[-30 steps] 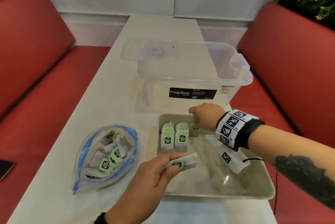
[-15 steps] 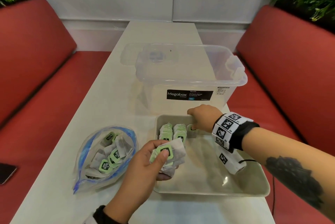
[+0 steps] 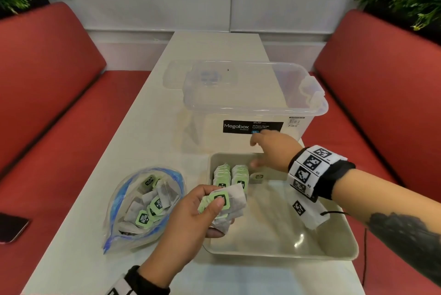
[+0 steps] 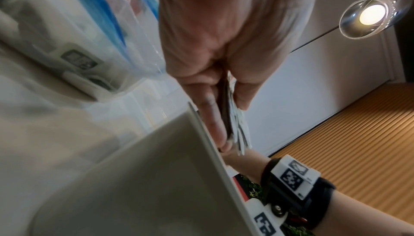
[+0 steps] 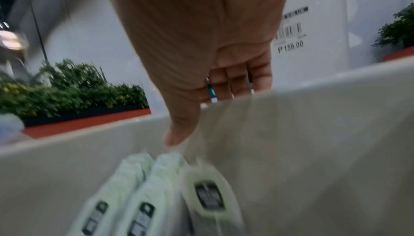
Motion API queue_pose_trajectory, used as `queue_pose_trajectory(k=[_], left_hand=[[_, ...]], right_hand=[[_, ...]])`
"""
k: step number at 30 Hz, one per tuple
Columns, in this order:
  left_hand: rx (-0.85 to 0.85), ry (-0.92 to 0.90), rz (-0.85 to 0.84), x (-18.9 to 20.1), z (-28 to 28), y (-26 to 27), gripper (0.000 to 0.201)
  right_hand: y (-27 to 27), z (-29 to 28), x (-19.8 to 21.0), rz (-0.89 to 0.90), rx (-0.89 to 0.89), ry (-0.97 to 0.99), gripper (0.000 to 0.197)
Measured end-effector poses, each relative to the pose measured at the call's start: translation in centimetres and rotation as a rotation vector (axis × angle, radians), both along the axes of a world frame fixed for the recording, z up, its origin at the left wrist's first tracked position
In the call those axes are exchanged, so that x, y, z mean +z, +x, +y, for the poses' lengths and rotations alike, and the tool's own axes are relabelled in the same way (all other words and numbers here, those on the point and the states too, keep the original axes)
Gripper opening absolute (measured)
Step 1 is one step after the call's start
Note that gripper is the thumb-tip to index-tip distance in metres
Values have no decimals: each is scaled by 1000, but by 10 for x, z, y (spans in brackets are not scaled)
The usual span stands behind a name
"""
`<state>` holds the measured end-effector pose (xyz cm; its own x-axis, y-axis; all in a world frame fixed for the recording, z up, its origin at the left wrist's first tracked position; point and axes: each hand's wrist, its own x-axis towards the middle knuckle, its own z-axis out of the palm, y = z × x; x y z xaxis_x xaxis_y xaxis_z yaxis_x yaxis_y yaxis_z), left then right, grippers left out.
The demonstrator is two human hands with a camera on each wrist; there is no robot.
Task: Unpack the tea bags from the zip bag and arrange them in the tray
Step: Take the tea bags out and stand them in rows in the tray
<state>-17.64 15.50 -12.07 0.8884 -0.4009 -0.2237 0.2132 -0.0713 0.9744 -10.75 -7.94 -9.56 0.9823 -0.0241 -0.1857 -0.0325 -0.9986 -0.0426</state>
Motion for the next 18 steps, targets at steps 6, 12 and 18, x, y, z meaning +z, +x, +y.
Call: queue_pose_trajectory(k=[6,12,18], left_hand=[[-14,123,-112,5,-3,7,7],[0,85,-96,13,-7,5,16],[83,105,-133,10,-2,7,18]], right_hand=[[-43,45,43,122,196,555,33],[-49,46,34,134,155,571,16],[-49,32,31,47,-16,806,20]])
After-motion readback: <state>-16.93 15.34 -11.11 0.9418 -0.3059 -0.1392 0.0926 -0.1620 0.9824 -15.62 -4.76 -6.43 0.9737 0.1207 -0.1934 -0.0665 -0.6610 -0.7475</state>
